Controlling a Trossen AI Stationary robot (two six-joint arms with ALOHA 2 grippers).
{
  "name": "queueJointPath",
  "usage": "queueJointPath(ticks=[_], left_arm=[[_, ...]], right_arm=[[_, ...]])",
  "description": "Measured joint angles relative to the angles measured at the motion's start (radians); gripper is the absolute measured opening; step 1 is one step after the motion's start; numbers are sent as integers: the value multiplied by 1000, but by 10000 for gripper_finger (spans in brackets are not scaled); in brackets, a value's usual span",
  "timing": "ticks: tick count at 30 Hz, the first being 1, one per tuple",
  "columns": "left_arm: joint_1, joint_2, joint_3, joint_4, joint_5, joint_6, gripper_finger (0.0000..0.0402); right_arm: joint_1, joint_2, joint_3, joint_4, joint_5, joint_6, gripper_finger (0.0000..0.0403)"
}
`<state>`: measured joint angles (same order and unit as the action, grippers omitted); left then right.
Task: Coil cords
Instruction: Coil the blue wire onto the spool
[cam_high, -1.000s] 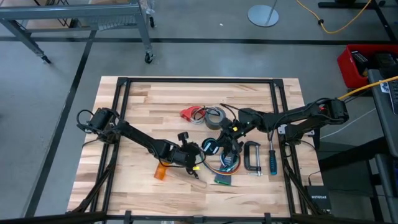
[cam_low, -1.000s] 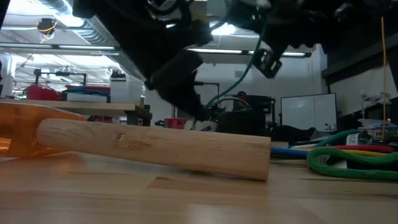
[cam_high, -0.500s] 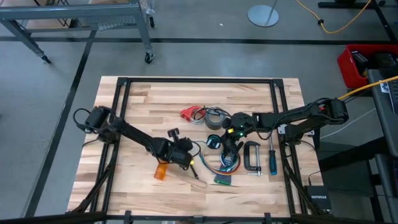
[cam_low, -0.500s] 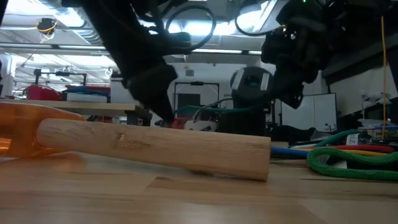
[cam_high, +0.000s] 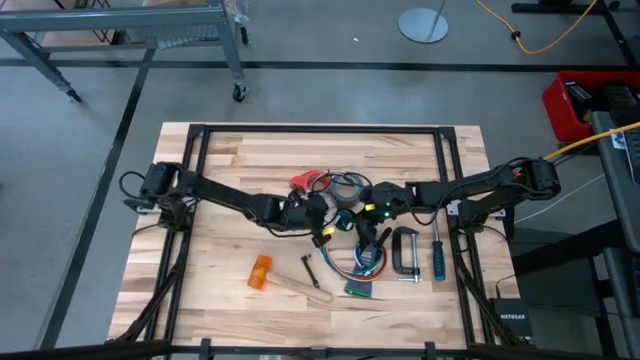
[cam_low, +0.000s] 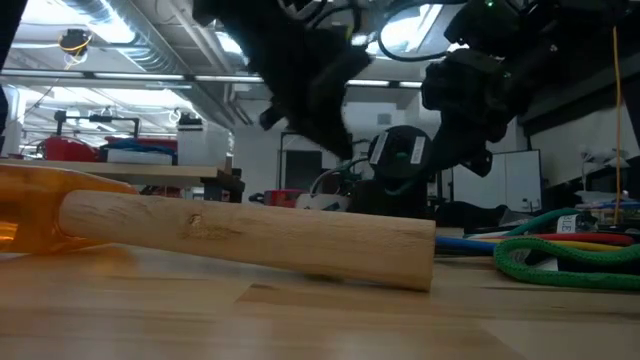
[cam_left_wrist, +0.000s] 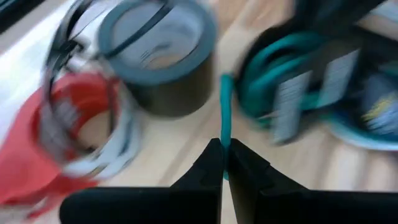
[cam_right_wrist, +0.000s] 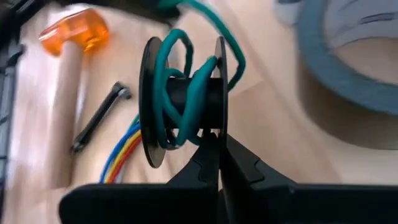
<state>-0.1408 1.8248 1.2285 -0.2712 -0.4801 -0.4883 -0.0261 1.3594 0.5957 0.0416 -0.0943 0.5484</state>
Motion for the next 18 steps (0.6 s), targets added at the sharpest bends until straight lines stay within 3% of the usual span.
queueJointPath(ticks=[12, 18], left_arm=[[1, 0, 69, 179, 116, 47, 1], [1, 4, 69, 223, 124, 24, 1]], right_arm=[[1, 0, 0, 29, 103, 60, 5], [1, 0, 0, 123, 126, 120, 5]])
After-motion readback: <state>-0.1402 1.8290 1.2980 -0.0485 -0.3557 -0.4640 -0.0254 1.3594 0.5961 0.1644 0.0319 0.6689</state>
